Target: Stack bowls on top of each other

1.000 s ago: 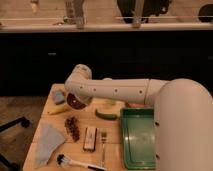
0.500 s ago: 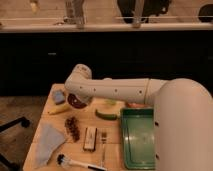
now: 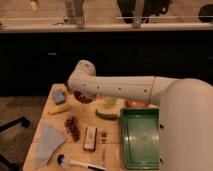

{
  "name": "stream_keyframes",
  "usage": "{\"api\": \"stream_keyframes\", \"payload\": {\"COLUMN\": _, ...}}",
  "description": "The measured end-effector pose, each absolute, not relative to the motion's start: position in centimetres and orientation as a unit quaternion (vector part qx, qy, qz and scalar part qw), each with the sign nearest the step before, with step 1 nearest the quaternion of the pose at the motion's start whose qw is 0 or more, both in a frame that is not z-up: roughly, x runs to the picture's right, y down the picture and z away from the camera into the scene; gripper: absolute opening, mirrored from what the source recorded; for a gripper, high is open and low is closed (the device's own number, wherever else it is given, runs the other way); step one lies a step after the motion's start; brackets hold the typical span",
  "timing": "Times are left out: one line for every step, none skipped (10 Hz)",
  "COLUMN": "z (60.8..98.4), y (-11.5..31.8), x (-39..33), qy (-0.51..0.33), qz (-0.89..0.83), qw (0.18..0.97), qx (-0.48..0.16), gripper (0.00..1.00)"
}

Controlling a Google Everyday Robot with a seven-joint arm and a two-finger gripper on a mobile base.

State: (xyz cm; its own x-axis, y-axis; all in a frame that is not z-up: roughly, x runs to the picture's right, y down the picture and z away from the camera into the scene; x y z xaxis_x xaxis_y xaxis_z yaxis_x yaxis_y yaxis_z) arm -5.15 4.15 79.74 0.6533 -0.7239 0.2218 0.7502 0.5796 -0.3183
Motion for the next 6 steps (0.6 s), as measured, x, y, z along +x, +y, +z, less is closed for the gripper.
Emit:
{"api": "stream_keyframes", "payload": {"z": 79.5, "y": 3.8, "x": -3.9, "qy": -0.026, "qz": -0.406, "qw": 0.892, "qx": -0.195, "gripper": 0.00}}
{"api": "stream_keyframes", "payload": {"z": 79.5, "y": 3.6, "x": -2.9, "qy": -0.020, "qz": -0.397, "qw": 0.896, "qx": -0.196, "gripper": 0.00}}
{"api": "stream_keyframes", "payload": {"z": 79.5, "y": 3.4, "x": -1.1, "qy": -0.014, "qz": -0.383, "qw": 0.903, "qx": -0.197, "gripper": 0.00}}
{"api": "stream_keyframes", "payload": {"z": 79.6, "y": 3.4, "x": 0.5, "qy": -0.010, "qz": -0.369, "qw": 0.908, "qx": -0.199, "gripper": 0.00}}
{"api": "stream_keyframes", "payload": {"z": 79.7, "y": 3.4, "x": 1.6, "qy": -0.007, "qz": -0.358, "qw": 0.912, "qx": -0.201, "gripper": 0.00}}
{"api": "stream_keyframes", "payload": {"z": 79.9, "y": 3.6, "x": 2.8, "qy": -0.006, "qz": -0.345, "qw": 0.916, "qx": -0.203, "gripper": 0.00}}
